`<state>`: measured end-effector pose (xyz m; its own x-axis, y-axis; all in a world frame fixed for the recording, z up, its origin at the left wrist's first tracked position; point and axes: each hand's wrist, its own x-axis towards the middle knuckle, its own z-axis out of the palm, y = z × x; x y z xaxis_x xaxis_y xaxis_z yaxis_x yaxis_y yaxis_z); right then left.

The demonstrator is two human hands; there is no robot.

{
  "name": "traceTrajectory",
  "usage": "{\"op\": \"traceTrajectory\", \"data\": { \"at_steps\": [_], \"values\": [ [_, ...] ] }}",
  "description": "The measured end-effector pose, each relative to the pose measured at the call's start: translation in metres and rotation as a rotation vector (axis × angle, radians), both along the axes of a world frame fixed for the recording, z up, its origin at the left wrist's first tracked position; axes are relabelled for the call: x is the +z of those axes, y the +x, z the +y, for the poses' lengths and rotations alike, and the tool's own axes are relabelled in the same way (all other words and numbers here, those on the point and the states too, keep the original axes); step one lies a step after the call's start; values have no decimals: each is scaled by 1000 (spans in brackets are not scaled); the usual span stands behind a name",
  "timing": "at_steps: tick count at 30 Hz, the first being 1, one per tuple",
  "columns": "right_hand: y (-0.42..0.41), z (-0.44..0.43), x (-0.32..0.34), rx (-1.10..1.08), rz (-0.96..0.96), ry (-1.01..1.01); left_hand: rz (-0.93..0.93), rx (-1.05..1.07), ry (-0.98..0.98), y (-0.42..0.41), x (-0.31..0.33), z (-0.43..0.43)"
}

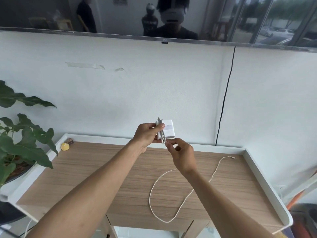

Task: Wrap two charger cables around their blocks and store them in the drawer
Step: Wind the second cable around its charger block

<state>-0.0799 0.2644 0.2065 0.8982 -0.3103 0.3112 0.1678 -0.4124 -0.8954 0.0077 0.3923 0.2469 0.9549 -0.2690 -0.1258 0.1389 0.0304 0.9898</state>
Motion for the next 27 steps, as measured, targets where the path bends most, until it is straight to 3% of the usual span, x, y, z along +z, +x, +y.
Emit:
{"op": "traceTrajectory", "data": {
  "at_steps": [3, 7, 14, 22, 27],
  "values": [
    [6, -9, -1, 43, 127, 214, -25, -52, 3, -2, 1, 0],
    [11, -19, 0, 123, 188, 260, -46, -197, 19, -5, 7, 3],
    [27, -47, 20, 226, 450, -213, -121, -417, 179, -1, 12, 17],
    [39, -57, 58, 356, 574, 50, -170, -501, 287, -4, 7, 23],
    [45, -42, 63, 270, 538, -211, -200, -476, 356, -1, 6, 28]
  ]
}}
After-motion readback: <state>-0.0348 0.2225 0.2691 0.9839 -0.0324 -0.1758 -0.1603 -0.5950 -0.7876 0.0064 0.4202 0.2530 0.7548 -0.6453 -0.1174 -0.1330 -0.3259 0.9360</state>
